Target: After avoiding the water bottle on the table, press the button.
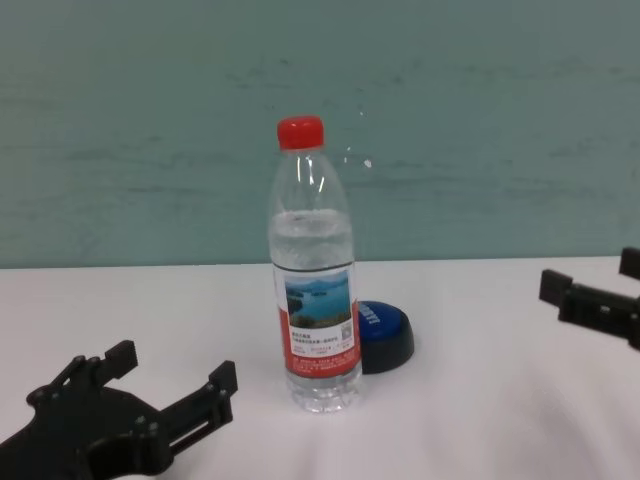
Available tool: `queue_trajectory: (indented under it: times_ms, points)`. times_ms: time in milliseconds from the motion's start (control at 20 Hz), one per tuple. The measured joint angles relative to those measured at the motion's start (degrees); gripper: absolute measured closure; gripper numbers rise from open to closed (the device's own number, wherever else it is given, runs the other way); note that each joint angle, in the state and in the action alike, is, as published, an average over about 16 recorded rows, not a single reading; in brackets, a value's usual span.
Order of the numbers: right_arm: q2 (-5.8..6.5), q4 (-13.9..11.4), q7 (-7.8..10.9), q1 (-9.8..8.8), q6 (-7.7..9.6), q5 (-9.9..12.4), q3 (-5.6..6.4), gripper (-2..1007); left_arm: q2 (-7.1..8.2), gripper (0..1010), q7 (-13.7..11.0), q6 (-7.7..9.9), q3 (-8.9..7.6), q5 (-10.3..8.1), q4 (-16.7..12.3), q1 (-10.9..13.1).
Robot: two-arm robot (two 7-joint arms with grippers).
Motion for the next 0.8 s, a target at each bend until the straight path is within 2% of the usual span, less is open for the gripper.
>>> queue_trajectory:
  times_ms: [350,800]
  points:
    - [-1.13,1.9,1.13,-0.22,-1.59,-0.7,-1.05,1,0.00,10,0.0,0.00,0.00,0.00,0.0,0.0]
    - [-1.50,3.6,2.75,0.05,-2.64,-1.1,-2.57,1,0.00,10,0.0,0.00,0.00,0.00,0.0,0.0]
